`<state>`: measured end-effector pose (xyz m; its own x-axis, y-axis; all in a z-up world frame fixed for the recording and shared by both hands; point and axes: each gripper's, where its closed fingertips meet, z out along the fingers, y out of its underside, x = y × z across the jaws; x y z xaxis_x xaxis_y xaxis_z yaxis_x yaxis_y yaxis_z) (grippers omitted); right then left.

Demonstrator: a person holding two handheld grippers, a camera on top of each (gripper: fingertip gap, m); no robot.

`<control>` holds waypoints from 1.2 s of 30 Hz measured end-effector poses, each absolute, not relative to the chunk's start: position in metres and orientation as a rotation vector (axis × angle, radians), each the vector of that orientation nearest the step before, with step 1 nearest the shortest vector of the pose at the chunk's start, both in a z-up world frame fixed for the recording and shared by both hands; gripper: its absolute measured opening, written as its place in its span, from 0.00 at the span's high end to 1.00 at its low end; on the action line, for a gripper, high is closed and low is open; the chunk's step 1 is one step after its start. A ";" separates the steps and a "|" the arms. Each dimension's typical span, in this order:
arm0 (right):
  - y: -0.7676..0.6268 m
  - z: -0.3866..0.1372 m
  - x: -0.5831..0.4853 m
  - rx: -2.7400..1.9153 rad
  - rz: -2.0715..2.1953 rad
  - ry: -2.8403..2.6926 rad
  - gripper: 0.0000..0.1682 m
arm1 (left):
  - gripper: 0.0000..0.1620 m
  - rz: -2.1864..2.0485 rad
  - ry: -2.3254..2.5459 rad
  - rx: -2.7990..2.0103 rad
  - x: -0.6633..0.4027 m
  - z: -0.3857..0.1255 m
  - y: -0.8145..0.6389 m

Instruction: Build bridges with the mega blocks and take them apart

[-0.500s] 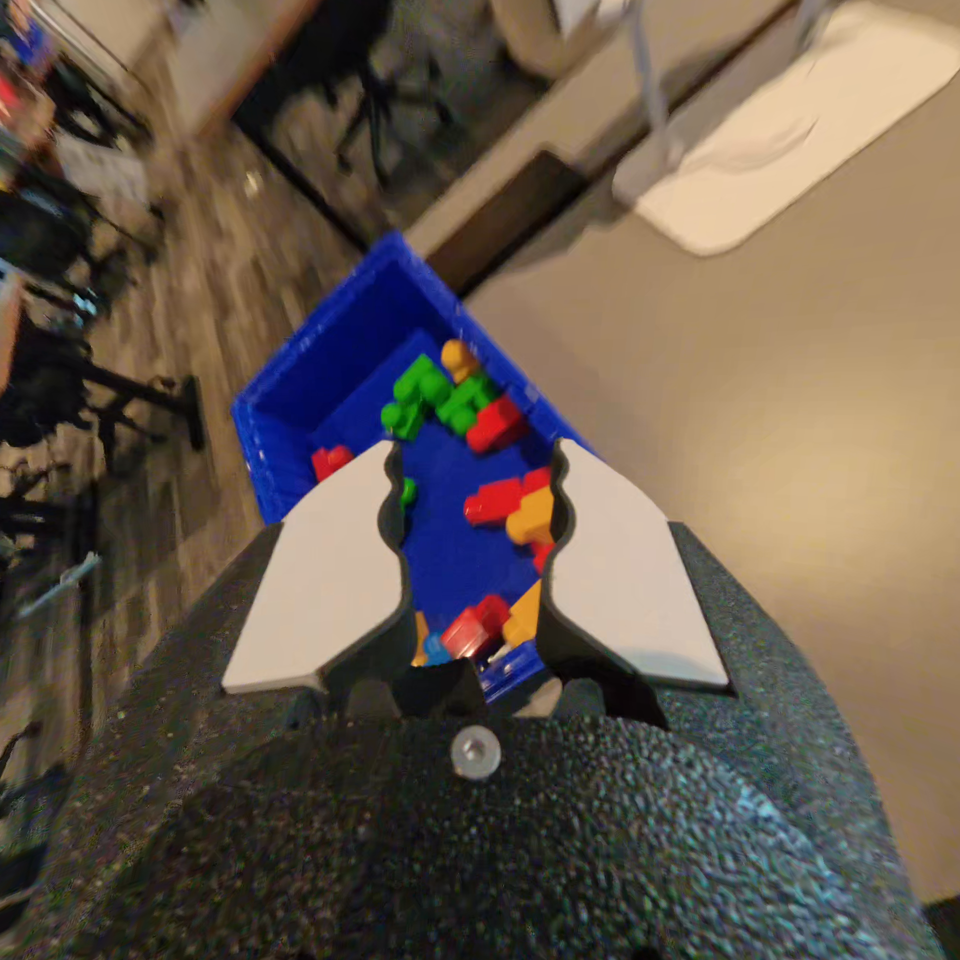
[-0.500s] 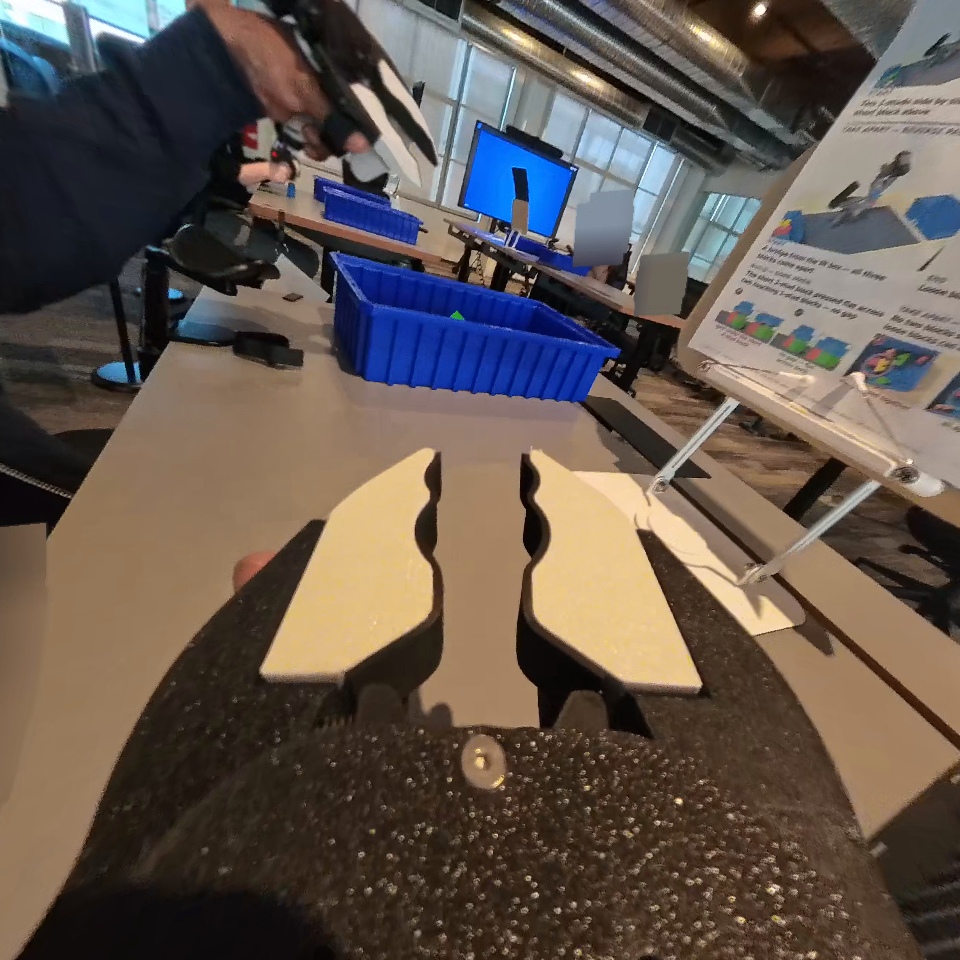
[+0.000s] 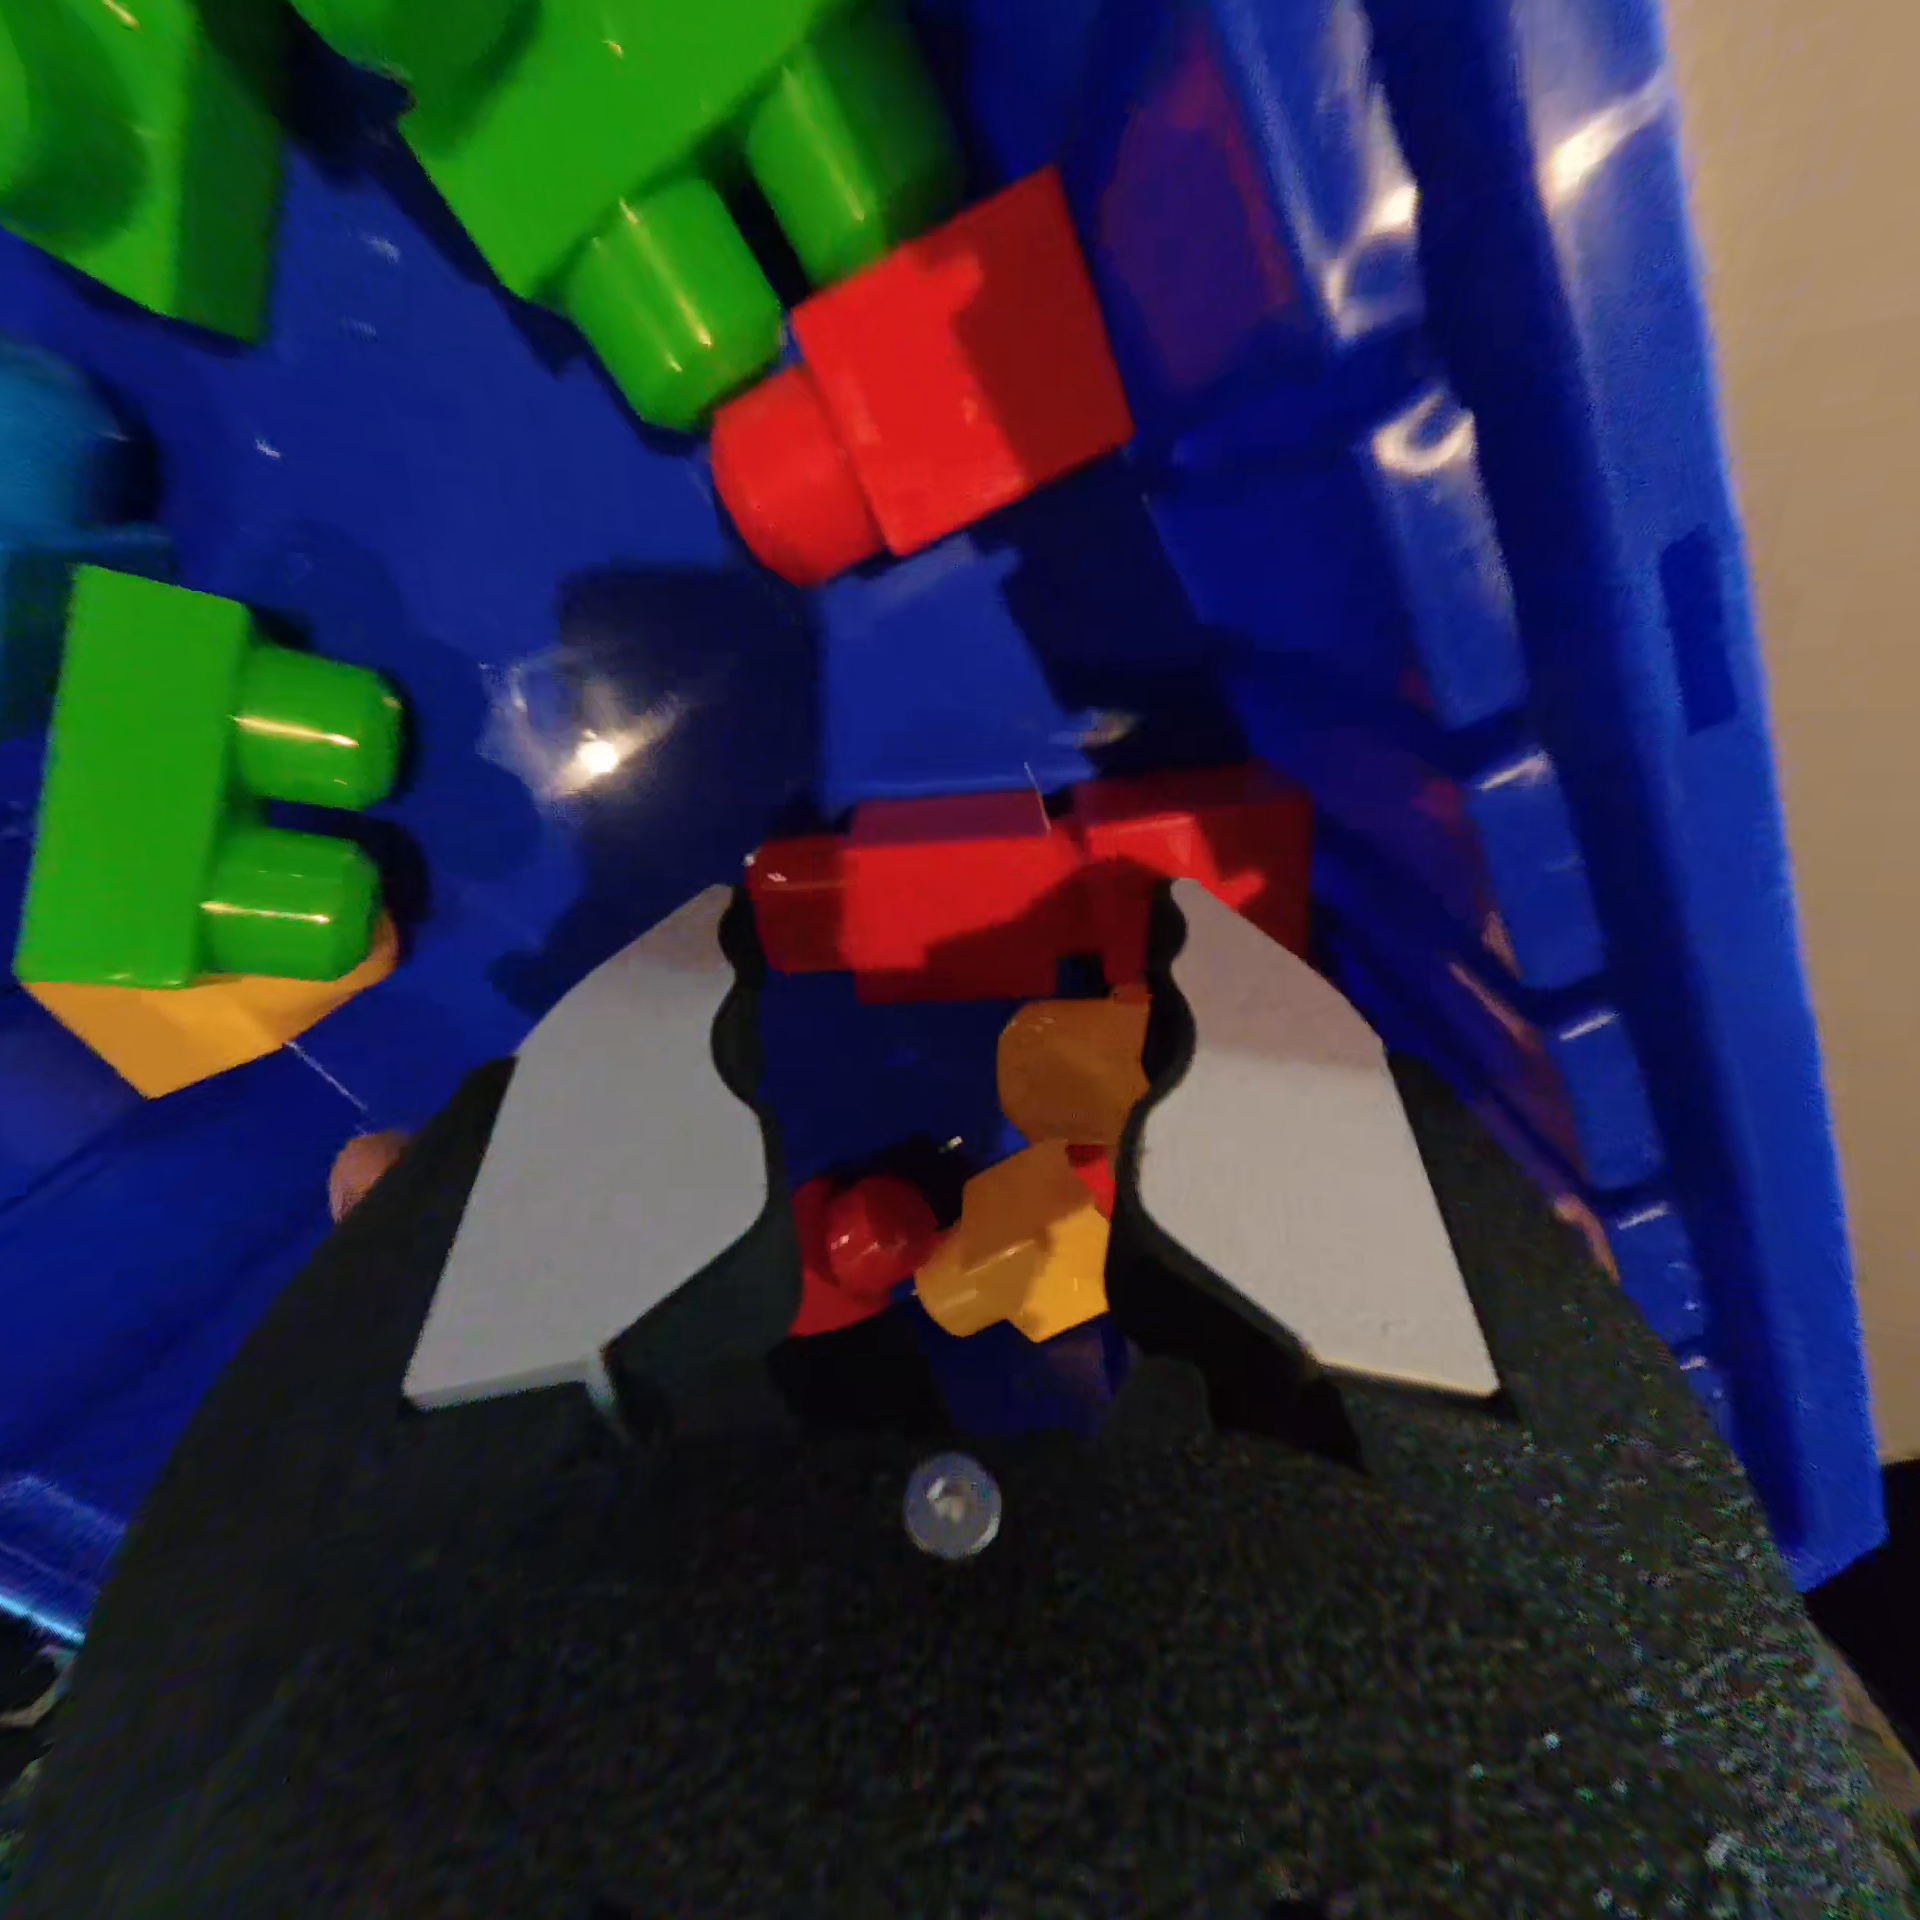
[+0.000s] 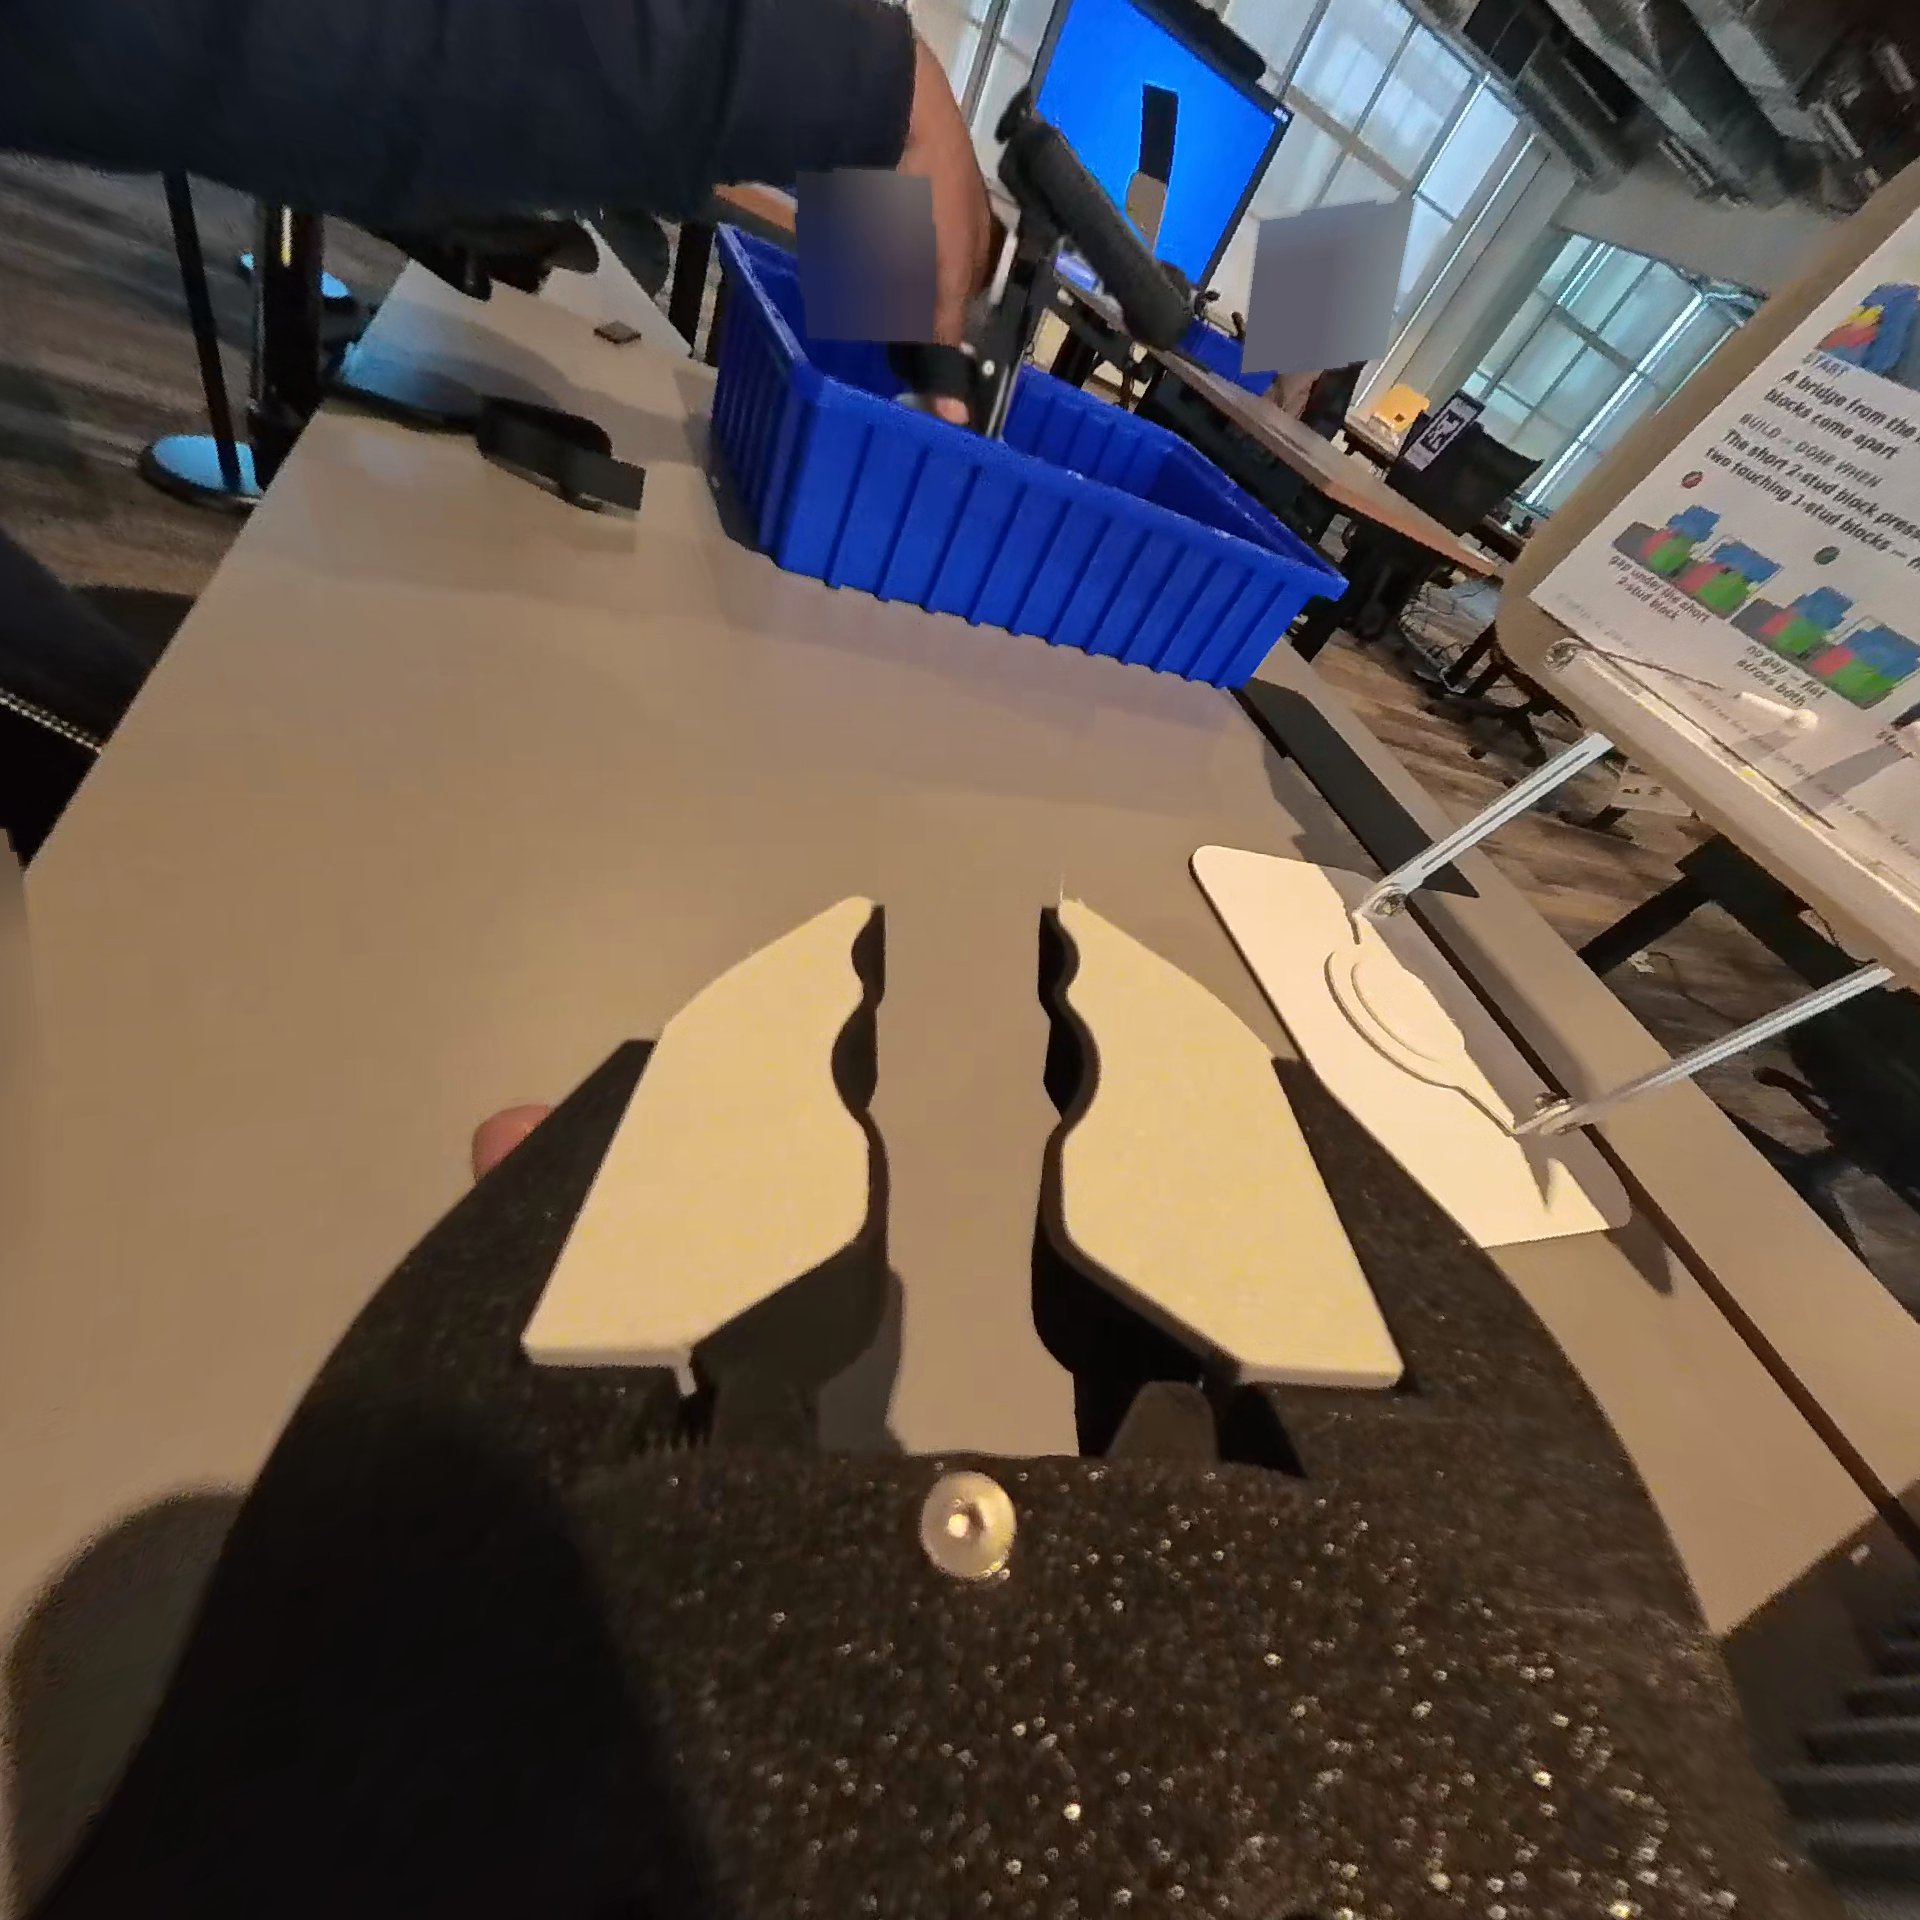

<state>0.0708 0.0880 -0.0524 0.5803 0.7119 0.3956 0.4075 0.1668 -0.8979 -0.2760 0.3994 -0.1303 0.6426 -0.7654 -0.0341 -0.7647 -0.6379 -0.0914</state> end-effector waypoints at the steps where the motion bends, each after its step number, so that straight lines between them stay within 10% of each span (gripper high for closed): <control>1: 0.088 -0.053 0.071 -1.457 0.279 -1.019 0.83 | 0.58 -0.050 1.274 -2.756 -0.273 -0.130 0.399; 36: 0.083 -0.073 0.055 -1.462 0.175 -1.139 0.84 | 0.61 -0.247 1.139 -2.767 -0.283 -0.137 0.410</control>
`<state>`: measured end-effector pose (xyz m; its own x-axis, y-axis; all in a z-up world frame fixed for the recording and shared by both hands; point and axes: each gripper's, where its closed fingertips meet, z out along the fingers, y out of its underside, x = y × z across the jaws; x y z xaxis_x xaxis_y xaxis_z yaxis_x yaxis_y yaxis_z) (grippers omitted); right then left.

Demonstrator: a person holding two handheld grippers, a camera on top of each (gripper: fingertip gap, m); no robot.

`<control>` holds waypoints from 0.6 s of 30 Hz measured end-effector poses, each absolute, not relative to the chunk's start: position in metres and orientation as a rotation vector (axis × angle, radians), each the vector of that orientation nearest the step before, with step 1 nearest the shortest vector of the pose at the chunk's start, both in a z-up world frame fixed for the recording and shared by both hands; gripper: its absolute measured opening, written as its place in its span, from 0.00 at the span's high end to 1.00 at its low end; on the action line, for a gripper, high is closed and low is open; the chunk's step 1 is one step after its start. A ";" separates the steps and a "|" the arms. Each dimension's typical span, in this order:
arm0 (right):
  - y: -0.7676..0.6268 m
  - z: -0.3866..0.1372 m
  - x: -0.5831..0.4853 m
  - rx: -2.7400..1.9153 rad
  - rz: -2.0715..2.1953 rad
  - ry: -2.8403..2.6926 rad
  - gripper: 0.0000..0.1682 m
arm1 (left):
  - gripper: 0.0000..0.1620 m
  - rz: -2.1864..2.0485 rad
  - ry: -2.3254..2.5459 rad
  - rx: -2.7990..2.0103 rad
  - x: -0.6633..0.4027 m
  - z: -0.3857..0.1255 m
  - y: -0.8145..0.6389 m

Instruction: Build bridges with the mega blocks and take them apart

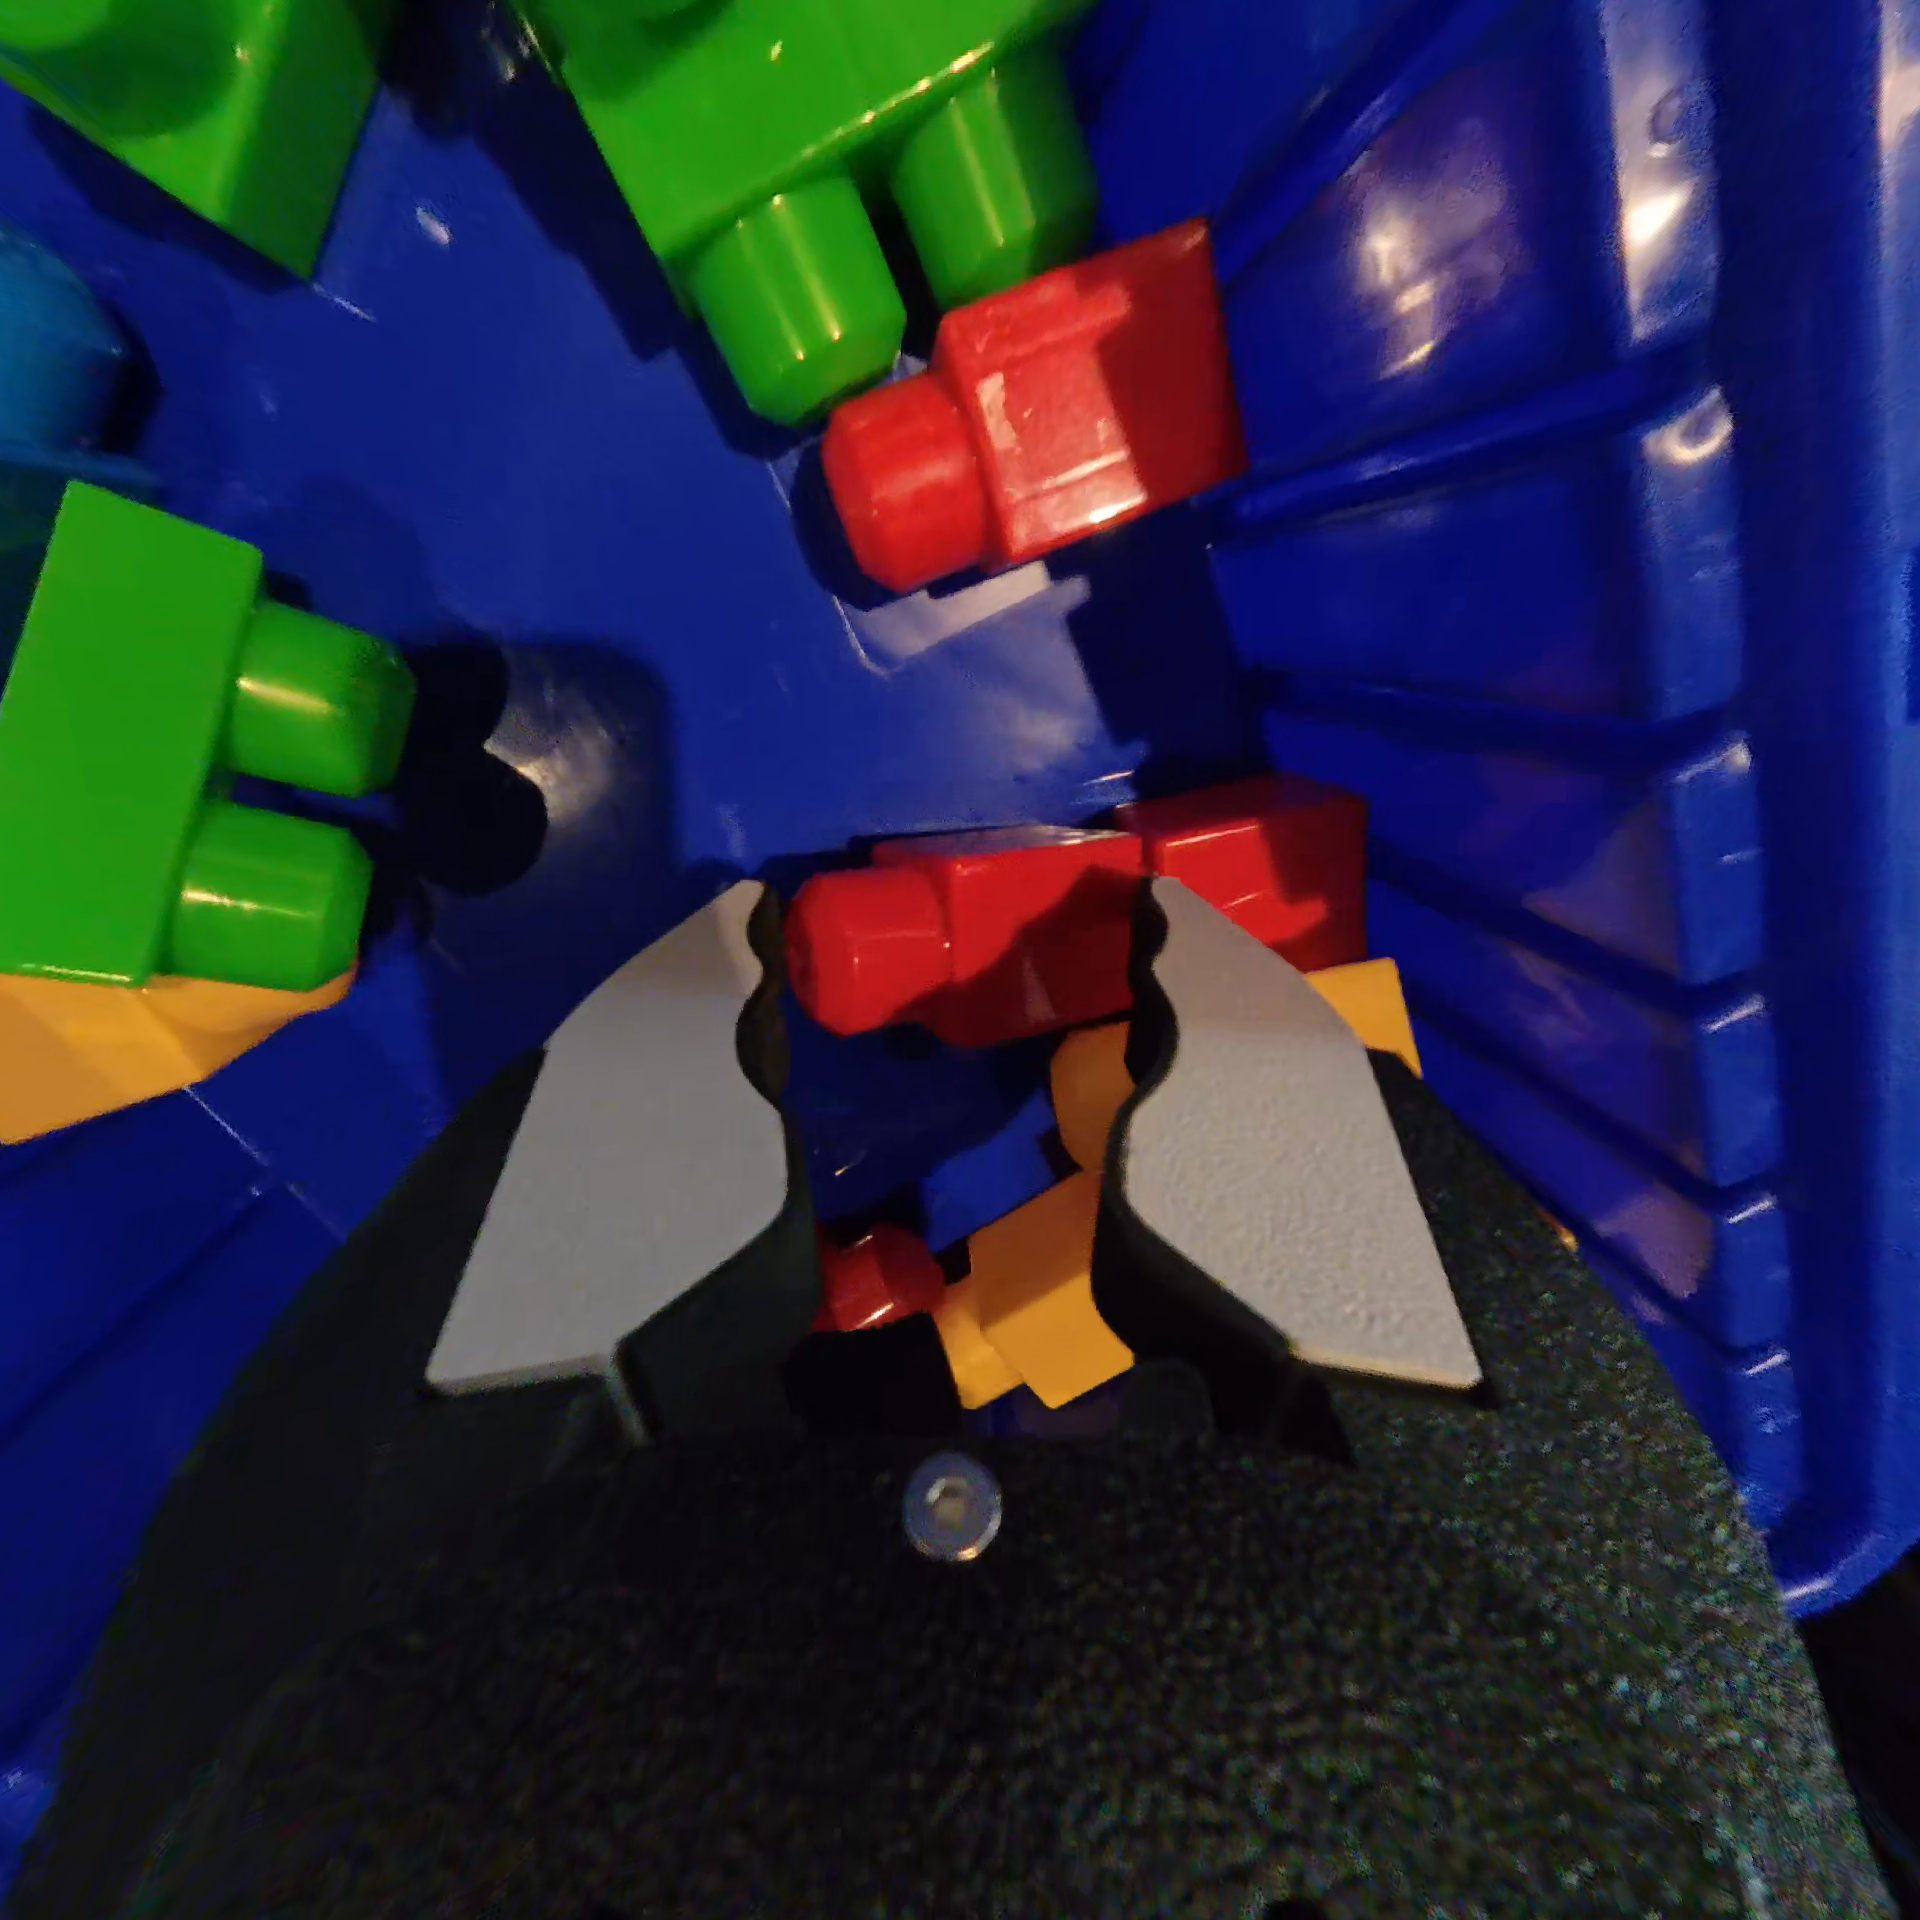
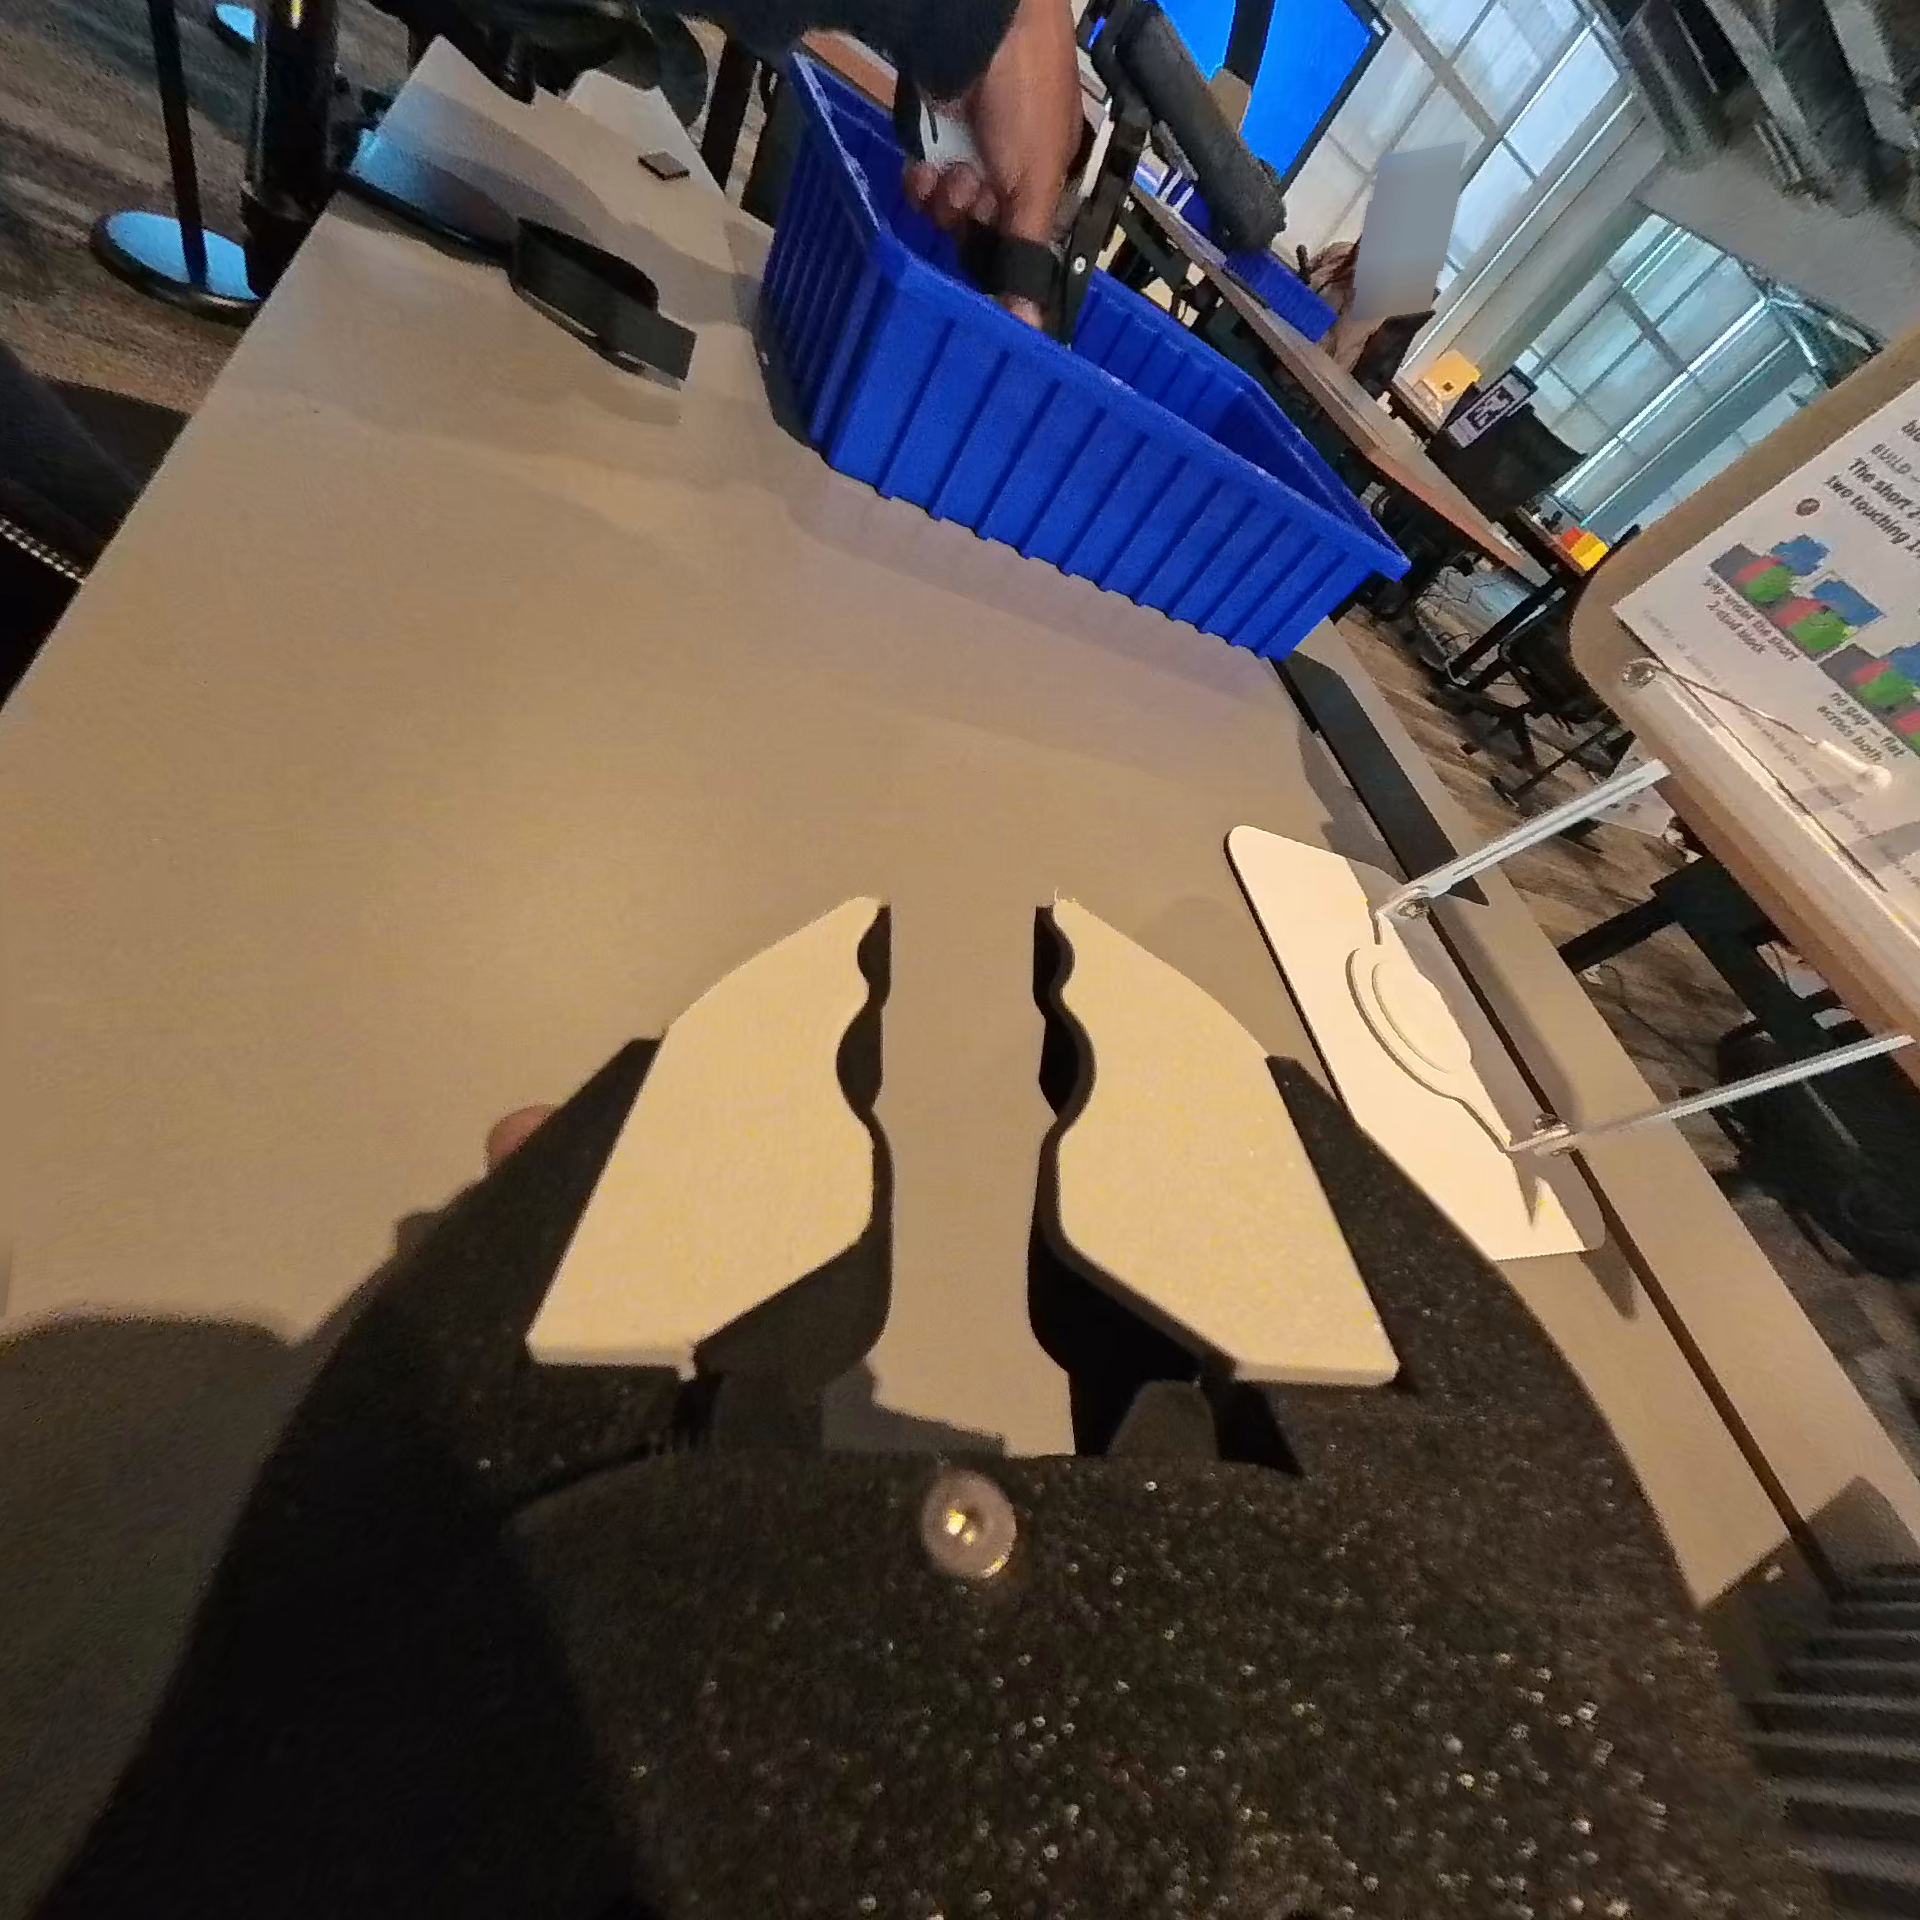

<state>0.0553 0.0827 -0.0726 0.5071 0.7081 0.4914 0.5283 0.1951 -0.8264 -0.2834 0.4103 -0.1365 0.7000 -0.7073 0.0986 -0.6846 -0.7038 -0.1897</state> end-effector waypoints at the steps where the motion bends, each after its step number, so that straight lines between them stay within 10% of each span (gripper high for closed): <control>1: 0.083 -0.073 0.055 -1.461 0.166 -1.144 0.84 | 0.61 -0.254 1.136 -2.768 -0.283 -0.136 0.410; 6: 0.082 -0.072 0.055 -1.457 0.158 -1.148 0.85 | 0.78 -0.320 1.012 -2.686 -0.277 -0.116 0.425; 18: 0.080 -0.069 0.057 -1.447 0.159 -1.128 0.85 | 0.79 -0.323 1.042 -2.525 -0.258 -0.078 0.426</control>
